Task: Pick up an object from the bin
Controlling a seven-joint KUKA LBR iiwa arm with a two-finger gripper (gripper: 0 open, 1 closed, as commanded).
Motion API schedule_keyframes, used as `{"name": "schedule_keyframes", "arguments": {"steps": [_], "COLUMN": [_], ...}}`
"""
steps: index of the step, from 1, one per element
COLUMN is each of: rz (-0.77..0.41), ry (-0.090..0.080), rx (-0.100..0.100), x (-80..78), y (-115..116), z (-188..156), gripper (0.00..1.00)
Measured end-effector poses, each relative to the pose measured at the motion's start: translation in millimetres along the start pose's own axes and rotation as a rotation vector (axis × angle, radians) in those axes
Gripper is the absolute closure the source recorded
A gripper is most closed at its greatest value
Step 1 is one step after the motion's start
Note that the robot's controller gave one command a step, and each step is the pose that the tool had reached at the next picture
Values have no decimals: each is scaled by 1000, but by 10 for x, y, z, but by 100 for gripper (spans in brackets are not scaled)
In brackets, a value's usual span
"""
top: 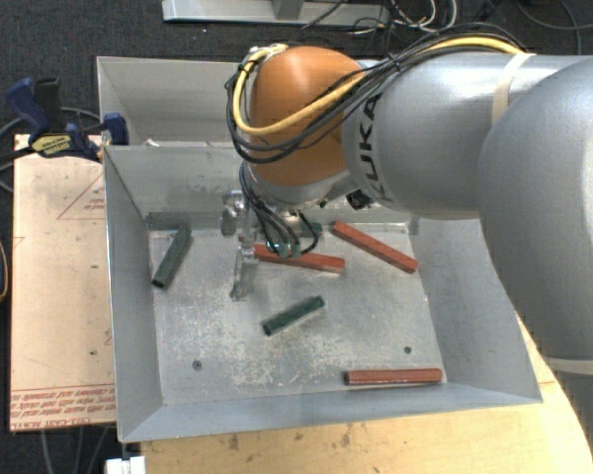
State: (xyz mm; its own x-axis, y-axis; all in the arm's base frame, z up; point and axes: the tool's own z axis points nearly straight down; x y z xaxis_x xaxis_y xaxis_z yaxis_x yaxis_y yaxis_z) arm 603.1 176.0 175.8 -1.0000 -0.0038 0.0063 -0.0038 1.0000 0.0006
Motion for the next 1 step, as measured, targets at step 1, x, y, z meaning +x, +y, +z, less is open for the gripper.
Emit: {"name": "schedule_keyframes", "arguments": {"steps": [1], "rz": [-206], "ry": [-3], "rx": [3], "x": [45], "y": [-765], "z": [651], "gripper": [0]}}
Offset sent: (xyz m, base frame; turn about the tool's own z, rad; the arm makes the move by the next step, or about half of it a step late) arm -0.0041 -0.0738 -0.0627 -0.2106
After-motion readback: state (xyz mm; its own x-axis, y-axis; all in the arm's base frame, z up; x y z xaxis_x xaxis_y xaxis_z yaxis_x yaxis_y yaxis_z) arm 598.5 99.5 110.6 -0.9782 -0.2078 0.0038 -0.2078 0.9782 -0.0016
